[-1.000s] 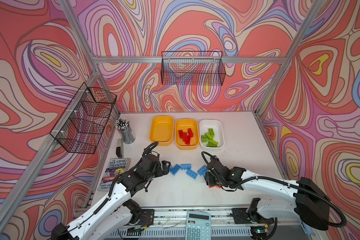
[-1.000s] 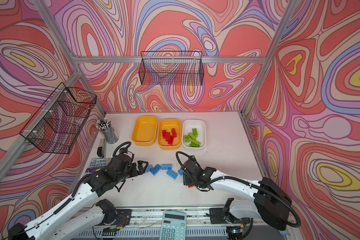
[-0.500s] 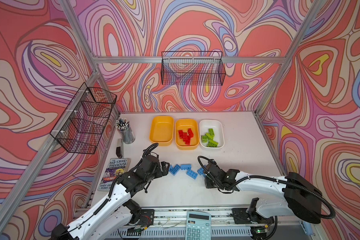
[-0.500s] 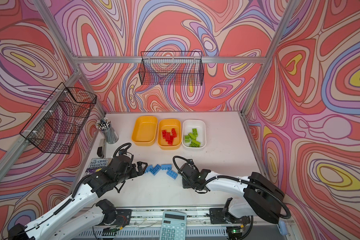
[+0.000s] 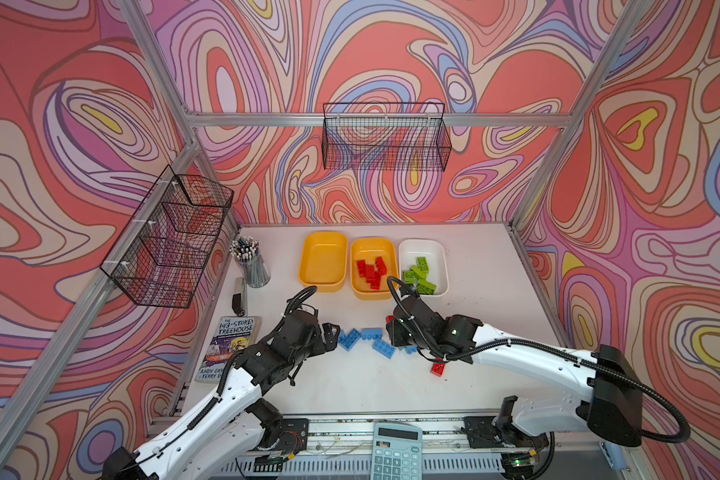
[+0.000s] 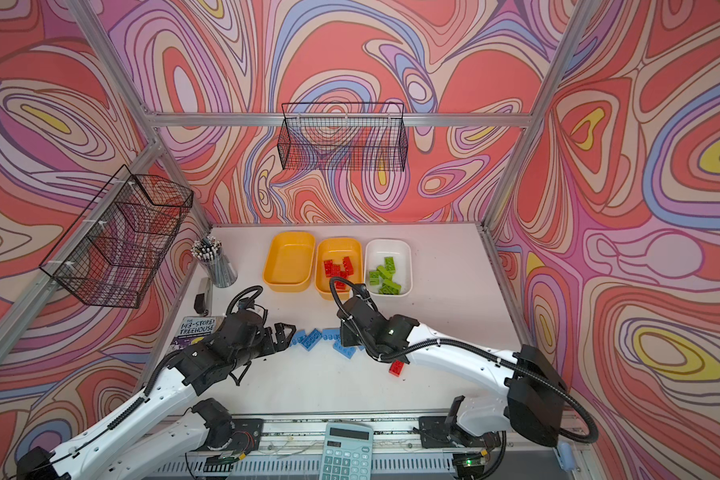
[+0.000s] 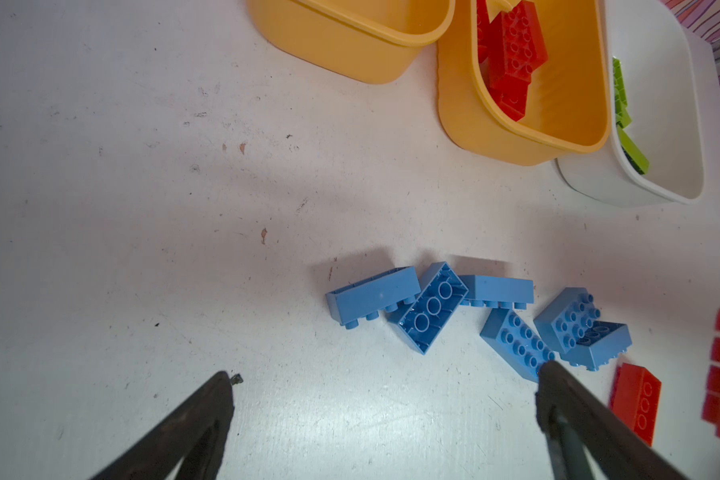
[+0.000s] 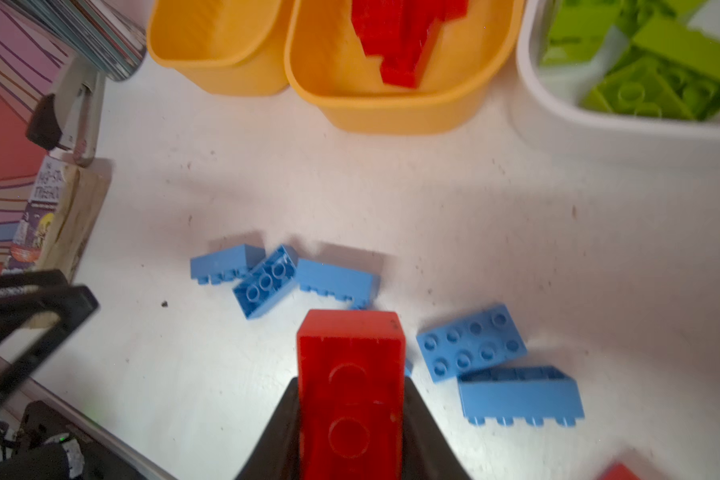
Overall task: Sort the legos into containers by color
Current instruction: 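Carry the red brick with the right gripper into the yellow tub with red bricks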
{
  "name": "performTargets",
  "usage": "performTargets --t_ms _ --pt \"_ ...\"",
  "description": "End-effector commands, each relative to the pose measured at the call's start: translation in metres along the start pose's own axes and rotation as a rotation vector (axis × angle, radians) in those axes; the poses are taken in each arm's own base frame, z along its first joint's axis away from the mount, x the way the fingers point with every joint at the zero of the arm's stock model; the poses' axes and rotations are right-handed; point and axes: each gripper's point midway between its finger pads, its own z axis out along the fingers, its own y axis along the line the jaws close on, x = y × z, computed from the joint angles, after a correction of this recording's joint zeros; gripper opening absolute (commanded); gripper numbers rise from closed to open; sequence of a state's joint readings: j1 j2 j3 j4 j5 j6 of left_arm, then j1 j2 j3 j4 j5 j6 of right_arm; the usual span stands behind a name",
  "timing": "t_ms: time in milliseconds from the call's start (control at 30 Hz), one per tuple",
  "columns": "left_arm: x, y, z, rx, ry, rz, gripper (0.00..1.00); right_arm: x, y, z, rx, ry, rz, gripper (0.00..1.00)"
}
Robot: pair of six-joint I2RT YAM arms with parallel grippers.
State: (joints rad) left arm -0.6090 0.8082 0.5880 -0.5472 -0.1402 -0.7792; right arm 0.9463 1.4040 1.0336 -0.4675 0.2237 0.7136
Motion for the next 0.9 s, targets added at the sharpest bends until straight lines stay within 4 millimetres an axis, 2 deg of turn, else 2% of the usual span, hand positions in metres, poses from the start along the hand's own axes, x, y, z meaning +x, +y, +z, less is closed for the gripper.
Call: performTargets --t_ms 0,100,200,333,467,533,633,700,800,867 --pt "0.003 -0.002 0.003 0.01 0.012 0.01 1.0 -0.04 -0.003 0.02 0.04 -0.057 -0.062 0.28" --pt "0.005 -0.002 0.004 0.01 0.018 0.005 1.0 -0.078 -0.007 0.045 0.048 -0.084 -0.064 0.28" --pt "0.006 -0.002 0.004 0.017 0.021 -0.005 1.0 -0.107 -0.014 0.072 0.05 -0.091 -0.061 0.28" --pt "0.007 -0.001 0.005 0.01 0.023 -0.012 1.0 -0.124 -0.024 0.116 0.09 -0.066 -0.084 0.28" --pt "0.006 0.0 0.004 -0.003 0.027 -0.004 1.0 -0.134 -0.036 0.15 0.114 -0.048 -0.081 0.29" --pt "0.005 0.002 0.003 -0.015 0.028 0.002 1.0 -0.14 -0.044 0.16 0.127 -0.052 -0.068 0.3" --pt "0.004 0.001 0.003 -0.016 0.026 0.006 1.0 -0.148 -0.052 0.17 0.148 -0.062 -0.066 0.35" --pt "0.003 -0.001 0.003 -0.014 0.029 0.006 1.0 -0.153 -0.054 0.171 0.155 -0.063 -0.068 0.42" --pt "0.003 -0.004 0.004 -0.009 0.036 0.003 1.0 -0.157 -0.052 0.161 0.15 -0.073 -0.081 0.64" --pt "0.002 -0.005 0.005 -0.005 0.036 0.002 1.0 -0.158 -0.051 0.147 0.143 -0.084 -0.079 0.72"
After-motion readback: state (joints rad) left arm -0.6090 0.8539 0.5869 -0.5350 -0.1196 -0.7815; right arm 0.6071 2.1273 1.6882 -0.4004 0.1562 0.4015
